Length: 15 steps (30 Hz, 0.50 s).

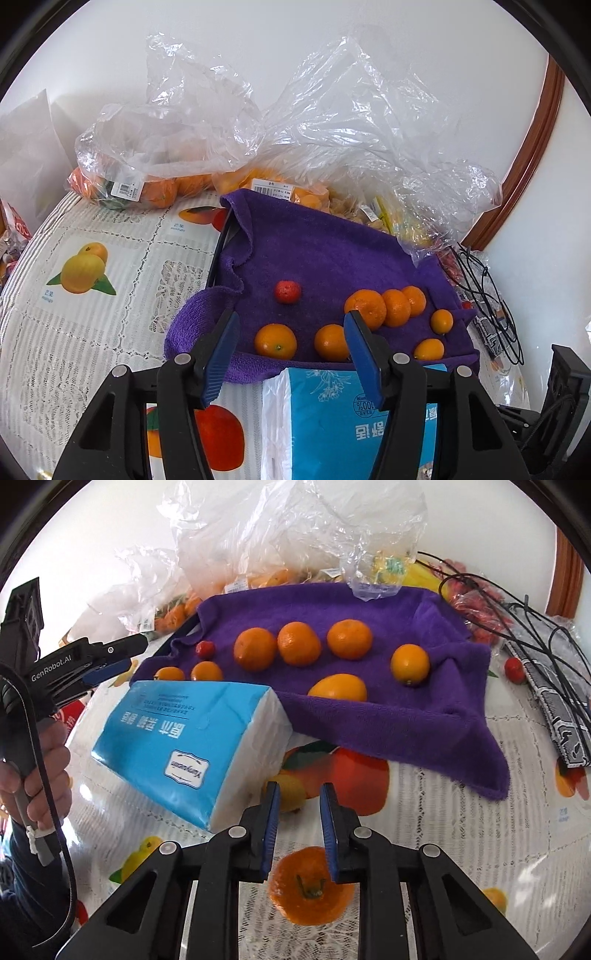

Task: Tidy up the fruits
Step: 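Grasp the yellow fruit beside the tissue pack with the right gripper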

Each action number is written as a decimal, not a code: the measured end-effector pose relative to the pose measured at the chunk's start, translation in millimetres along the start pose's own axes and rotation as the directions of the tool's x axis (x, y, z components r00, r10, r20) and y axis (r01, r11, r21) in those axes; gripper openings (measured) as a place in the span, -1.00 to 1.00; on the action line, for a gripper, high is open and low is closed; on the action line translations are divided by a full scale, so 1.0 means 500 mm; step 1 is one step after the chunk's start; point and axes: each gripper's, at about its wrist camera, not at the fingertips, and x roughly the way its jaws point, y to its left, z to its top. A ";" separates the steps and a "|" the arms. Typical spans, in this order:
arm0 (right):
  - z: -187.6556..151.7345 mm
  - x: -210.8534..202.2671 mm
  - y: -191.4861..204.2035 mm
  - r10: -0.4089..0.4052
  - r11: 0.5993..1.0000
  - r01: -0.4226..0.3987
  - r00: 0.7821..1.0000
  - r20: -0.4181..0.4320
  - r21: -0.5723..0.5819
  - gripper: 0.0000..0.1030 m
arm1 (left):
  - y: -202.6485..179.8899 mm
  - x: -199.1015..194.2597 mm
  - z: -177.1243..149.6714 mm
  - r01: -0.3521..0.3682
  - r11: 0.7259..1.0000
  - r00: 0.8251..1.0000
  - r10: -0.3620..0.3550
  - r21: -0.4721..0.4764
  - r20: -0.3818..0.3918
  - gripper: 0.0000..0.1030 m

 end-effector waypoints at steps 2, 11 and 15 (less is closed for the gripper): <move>0.000 0.008 0.008 -0.002 1.000 0.002 1.000 -0.015 -0.021 -0.57 | 0.002 0.000 0.001 0.004 1.000 1.000 -0.004 -0.003 -0.003 0.12; 0.010 0.032 0.010 -0.029 0.999 0.027 0.999 -0.045 -0.047 -0.53 | 0.004 0.000 0.002 0.008 1.000 1.000 -0.008 -0.008 -0.002 0.12; 0.014 0.044 0.001 -0.040 0.998 0.037 0.997 -0.062 -0.048 -0.43 | 0.006 -0.003 0.003 0.011 1.000 1.000 -0.011 -0.011 -0.001 0.12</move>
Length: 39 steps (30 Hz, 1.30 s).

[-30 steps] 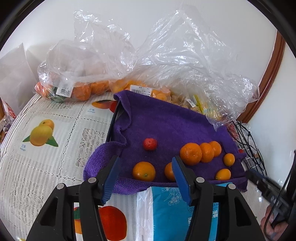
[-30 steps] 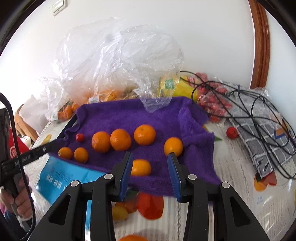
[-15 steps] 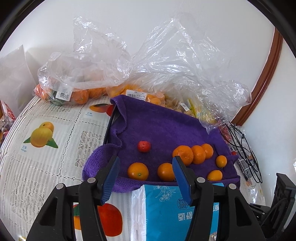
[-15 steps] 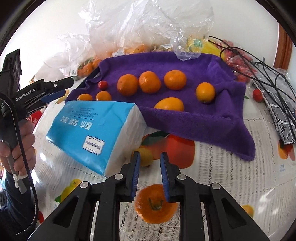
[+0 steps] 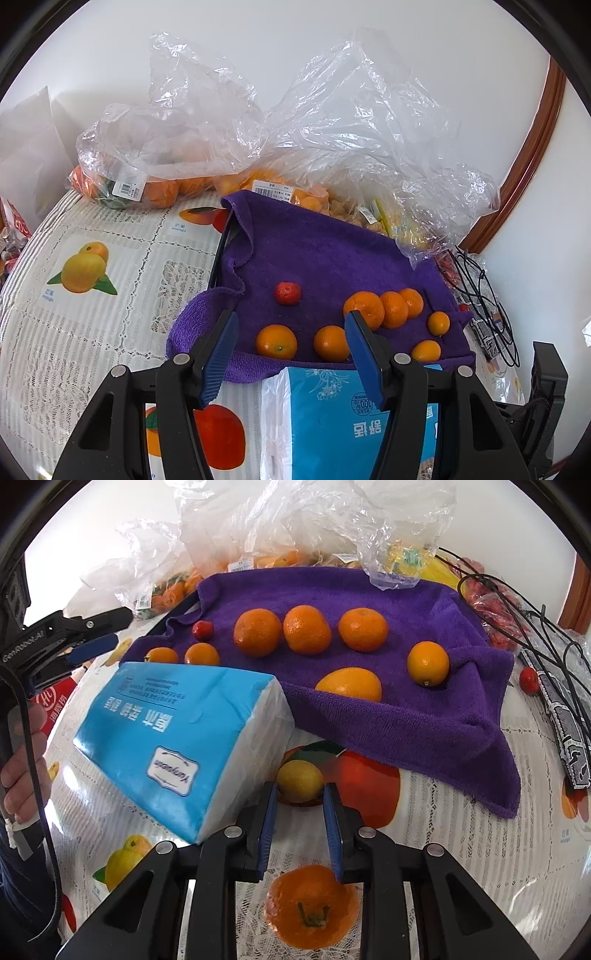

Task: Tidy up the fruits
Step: 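Grasp the yellow fruit beside the tissue pack with the right gripper, then grasp the large orange on the table with the left gripper while the right holds the yellow fruit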

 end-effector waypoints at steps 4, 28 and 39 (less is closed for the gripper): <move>0.002 0.003 -0.006 0.003 1.000 -0.003 1.000 0.013 -0.009 -0.37 | 0.000 0.000 0.000 0.003 1.000 1.000 -0.003 -0.002 -0.003 0.12; -0.001 -0.009 -0.011 0.000 0.998 0.006 0.997 0.081 -0.065 -0.48 | 0.000 0.000 0.000 0.010 1.000 1.000 -0.010 0.002 -0.004 0.12; -0.020 -0.108 -0.045 -0.068 0.998 0.065 0.980 0.187 0.024 -0.48 | -0.054 -0.015 -0.020 0.045 0.994 0.999 -0.043 0.102 -0.017 0.12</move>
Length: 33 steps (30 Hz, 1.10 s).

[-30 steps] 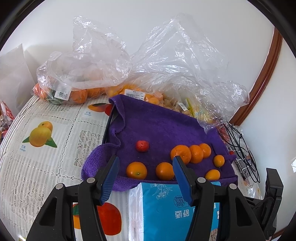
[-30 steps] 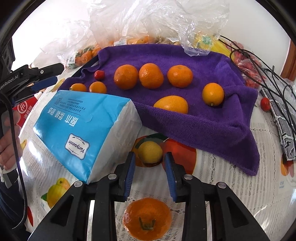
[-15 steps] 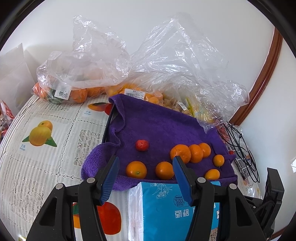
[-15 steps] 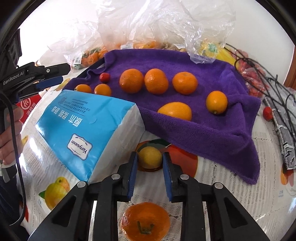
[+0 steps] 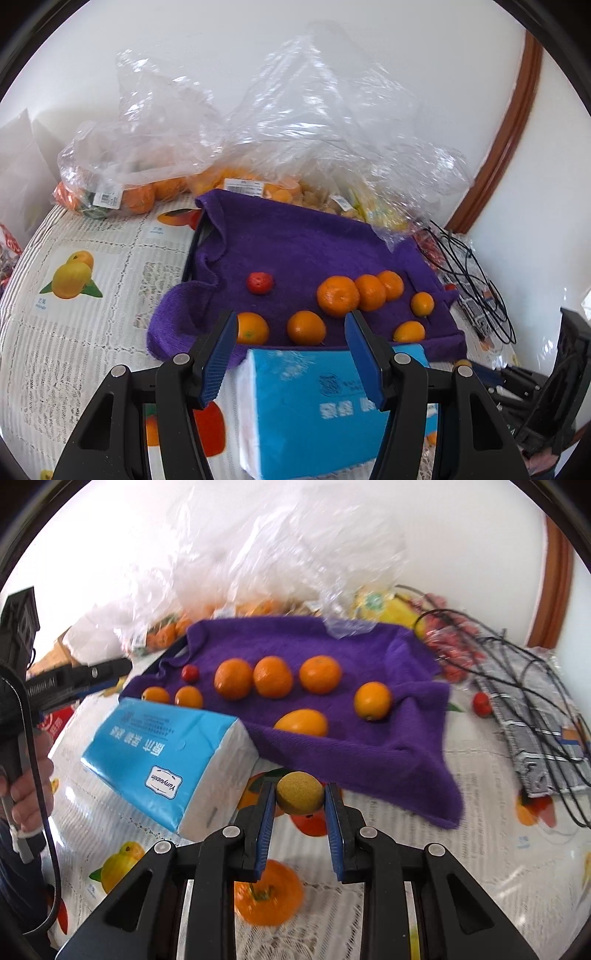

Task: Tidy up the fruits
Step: 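Grasp the large orange on the table with the left gripper while the right holds the yellow fruit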

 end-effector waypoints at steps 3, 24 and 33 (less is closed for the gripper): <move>-0.010 -0.037 -0.017 -0.036 0.999 0.036 0.999 0.026 0.017 -0.48 | -0.036 -0.012 -0.013 0.044 0.999 0.999 -0.043 0.030 -0.013 0.18; -0.130 -0.179 -0.169 -0.220 0.962 0.203 0.972 0.077 0.184 -0.48 | -0.296 -0.028 -0.195 0.145 0.953 0.981 -0.105 0.265 -0.160 0.31; -0.158 -0.196 -0.192 -0.216 0.961 0.197 0.973 0.083 0.195 -0.48 | -0.324 0.030 -0.223 0.097 0.960 0.979 -0.044 0.264 -0.200 0.25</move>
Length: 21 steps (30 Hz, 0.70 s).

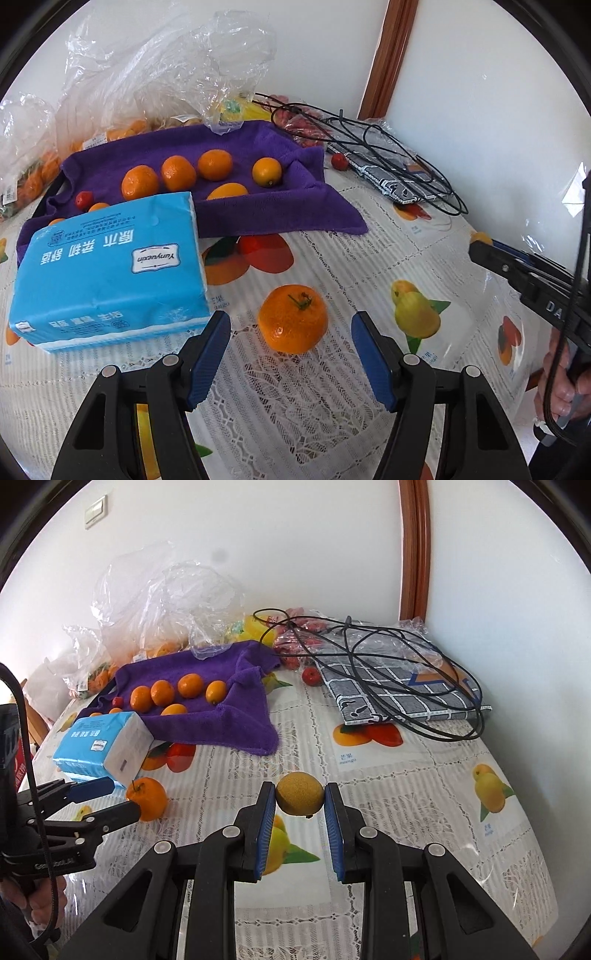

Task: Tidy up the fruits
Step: 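Grasp the large orange on the table with the left gripper while the right holds the yellow fruit, then carry the large orange in the left gripper over the towel while the right carries the yellow fruit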

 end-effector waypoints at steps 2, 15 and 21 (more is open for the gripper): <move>-0.005 0.004 -0.007 0.003 1.000 -0.003 1.000 -0.005 0.008 -0.48 | -0.007 0.014 0.000 -0.019 1.000 1.000 0.019 0.011 -0.012 0.25; -0.021 0.009 -0.015 -0.001 1.000 0.001 1.000 -0.026 0.012 -0.48 | -0.021 0.060 -0.001 -0.072 0.997 0.997 0.073 0.035 -0.037 -0.19; -0.017 0.004 0.009 0.008 1.000 -0.008 1.000 -0.024 0.001 -0.48 | -0.017 0.019 0.005 -0.026 0.999 1.000 0.026 0.028 -0.008 -0.19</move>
